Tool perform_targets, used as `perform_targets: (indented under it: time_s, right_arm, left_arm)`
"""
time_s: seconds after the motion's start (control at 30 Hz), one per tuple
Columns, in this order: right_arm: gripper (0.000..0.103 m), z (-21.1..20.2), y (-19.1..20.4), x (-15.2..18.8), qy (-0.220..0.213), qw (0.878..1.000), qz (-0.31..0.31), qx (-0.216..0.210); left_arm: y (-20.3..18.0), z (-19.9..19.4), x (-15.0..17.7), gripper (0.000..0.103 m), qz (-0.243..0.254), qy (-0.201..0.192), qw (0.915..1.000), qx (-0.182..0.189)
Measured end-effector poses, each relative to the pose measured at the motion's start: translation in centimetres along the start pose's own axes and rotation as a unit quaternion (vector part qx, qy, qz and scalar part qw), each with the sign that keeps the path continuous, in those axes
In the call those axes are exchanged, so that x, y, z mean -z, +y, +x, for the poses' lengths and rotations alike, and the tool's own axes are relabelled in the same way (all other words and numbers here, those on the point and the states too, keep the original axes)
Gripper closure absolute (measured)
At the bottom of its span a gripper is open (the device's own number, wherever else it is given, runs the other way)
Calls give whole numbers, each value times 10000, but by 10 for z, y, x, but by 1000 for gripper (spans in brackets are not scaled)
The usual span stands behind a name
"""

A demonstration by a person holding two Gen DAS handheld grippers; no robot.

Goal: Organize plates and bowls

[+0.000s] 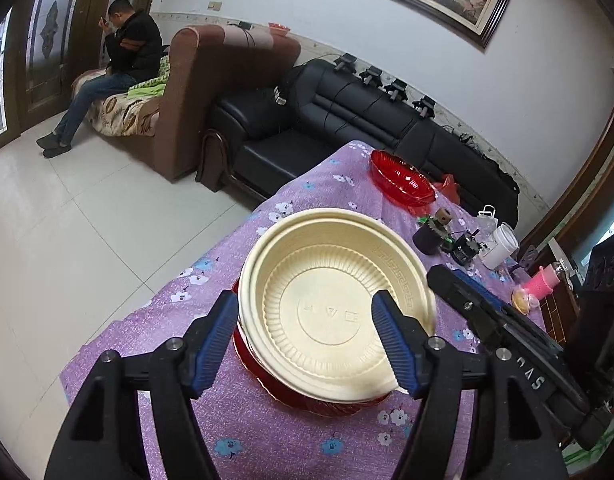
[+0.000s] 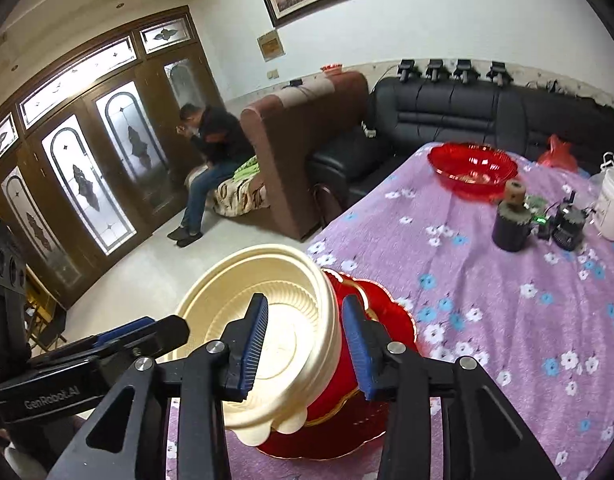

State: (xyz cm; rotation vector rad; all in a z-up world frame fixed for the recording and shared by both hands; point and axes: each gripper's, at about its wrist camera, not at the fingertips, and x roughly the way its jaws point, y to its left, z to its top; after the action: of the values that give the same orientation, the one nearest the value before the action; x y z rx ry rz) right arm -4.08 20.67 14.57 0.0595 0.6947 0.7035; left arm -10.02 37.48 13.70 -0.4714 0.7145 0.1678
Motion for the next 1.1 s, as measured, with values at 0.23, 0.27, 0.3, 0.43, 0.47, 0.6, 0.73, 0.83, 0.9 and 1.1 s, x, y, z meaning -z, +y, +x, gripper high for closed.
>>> perform_targets:
  time_s: [0.23,0.27,0.3,0.43,0.47,0.6,0.73,0.83,0.9,1.1]
  right_arm:
    - [37,-48,-5,14,-678,9977,49,-12]
    - [34,-56,-5,19,-763,9971,27,-23]
    - [33,-63,-4,22,-802,9968,7,-36]
    - [28,-82,-3,43,-819,9966,-106,24]
    - [27,-85,-3,48,-812,9966,-141,63]
    - [21,-102,-4,76,-880,9952,-238,348]
    - [13,-111,-11,99,-864,9949,-85,518]
    - [10,-109,-17,115,-784,9938,-50,782]
    - [9,-105,-20,125,-669,9932,-26,948]
    - [9,-96,-29,146,-282,9935,194,1089]
  left_arm:
    - [-19,-47,29,22,395,-839,9949,-409]
    - [-23,-54,35,18,469,-1006,9925,-511]
    - [-28,-61,41,15,547,-1175,9896,-628]
    - [-43,-77,64,4,693,-1705,9759,-1173]
    - [-46,-79,70,2,695,-1751,9743,-1235]
    - [-60,-86,96,0,767,-2004,9648,-1523]
    - [-72,-83,113,0,933,-2047,9605,-1638]
    - [-79,-66,124,0,1081,-1624,9668,-1652]
    - [-81,-53,131,0,1163,-1362,9698,-1653]
    - [-79,-37,145,0,1226,-950,9745,-1619]
